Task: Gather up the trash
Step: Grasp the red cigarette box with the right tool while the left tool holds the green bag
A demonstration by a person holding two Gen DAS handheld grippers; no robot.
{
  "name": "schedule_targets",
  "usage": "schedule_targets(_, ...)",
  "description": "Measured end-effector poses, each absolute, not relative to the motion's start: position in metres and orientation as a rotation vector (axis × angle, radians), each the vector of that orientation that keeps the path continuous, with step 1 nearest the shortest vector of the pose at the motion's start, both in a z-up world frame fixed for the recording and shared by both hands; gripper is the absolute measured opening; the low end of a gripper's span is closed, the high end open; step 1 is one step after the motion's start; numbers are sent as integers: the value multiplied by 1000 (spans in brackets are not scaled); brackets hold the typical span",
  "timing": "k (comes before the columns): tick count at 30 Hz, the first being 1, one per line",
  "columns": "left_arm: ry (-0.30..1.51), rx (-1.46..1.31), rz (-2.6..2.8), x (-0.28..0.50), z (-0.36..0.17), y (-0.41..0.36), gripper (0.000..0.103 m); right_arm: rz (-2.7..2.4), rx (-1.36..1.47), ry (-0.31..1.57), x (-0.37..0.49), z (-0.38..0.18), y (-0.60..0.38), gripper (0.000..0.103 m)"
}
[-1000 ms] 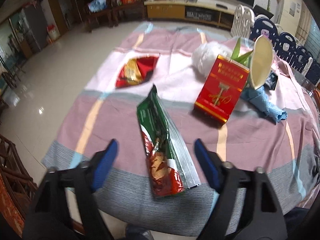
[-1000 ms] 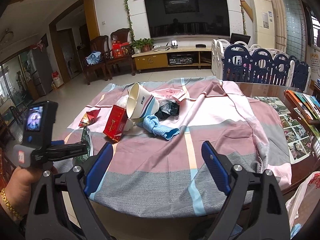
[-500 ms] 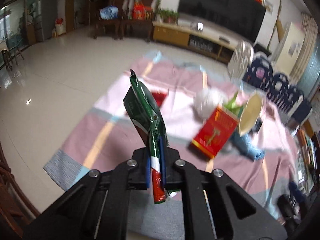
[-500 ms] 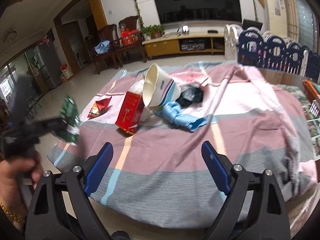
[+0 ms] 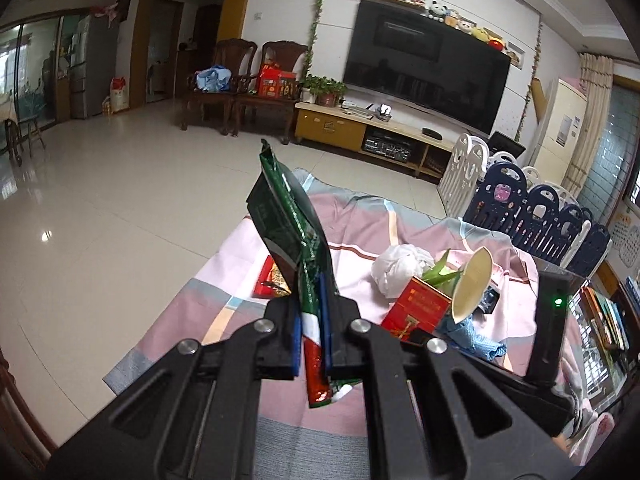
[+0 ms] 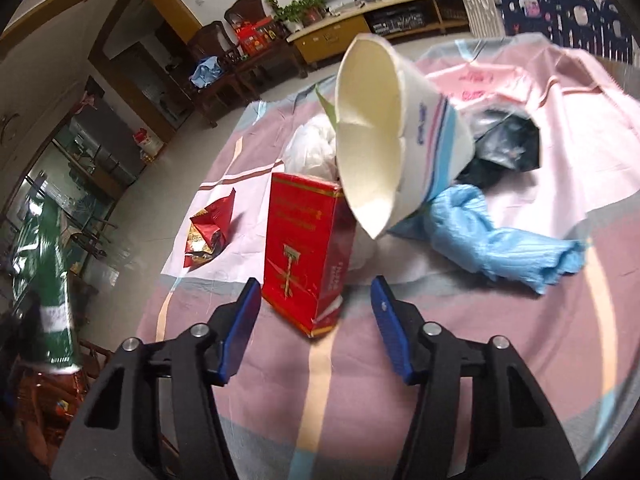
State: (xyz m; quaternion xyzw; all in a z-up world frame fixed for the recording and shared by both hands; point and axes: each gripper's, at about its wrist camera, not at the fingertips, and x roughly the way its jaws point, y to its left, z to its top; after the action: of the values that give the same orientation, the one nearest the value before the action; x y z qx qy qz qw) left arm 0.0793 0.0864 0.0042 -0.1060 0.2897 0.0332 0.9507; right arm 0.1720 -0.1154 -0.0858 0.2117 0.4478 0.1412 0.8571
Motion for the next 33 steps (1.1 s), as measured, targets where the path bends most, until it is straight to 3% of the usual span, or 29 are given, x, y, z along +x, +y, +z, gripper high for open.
schedule_targets(1, 594, -227, 74, 81, 3, 90, 9, 309, 459, 960, 176, -90, -112, 47)
schedule_targets(2, 597, -234, 79, 82, 2, 92, 9, 327, 473, 983, 181, -94, -109, 37)
schedule_targets(3, 598, -237, 81, 81, 2, 93, 9, 342, 477, 1000, 184, -97, -106, 18)
schedule_targets(5, 600, -235, 85, 81, 2, 95, 9, 356, 455, 1004, 182, -92, -102, 0)
schedule_targets(12, 600, -253, 90, 80, 4, 95, 9, 424, 376, 933, 140, -49, -119, 1)
schedule_targets(13, 599, -255, 92, 79, 4, 94, 9, 411, 363, 935, 137, -46, -122, 2)
schedule_targets(14, 597, -255, 95, 77, 5, 94, 9, 390, 347, 937, 135, -44, -125, 16)
schedule_targets(15, 594, -256, 100, 77, 5, 93, 9, 377, 337, 936, 133, -42, -125, 48)
schedule_targets(17, 580, -259, 118, 73, 6, 96, 9, 322, 331, 902, 128, -42, -123, 80)
schedule_targets(22, 541, -268, 163, 66, 13, 112, 9, 201, 290, 930, 136, -54, -88, 81)
schedule_targets(29, 445, -267, 223, 50, 28, 137, 9, -75, -14, 873, 150, -70, -6, 81)
schedule_targets(33, 411, -274, 257, 44, 33, 151, 9, -173, 8, 900, 165, -84, 14, 81)
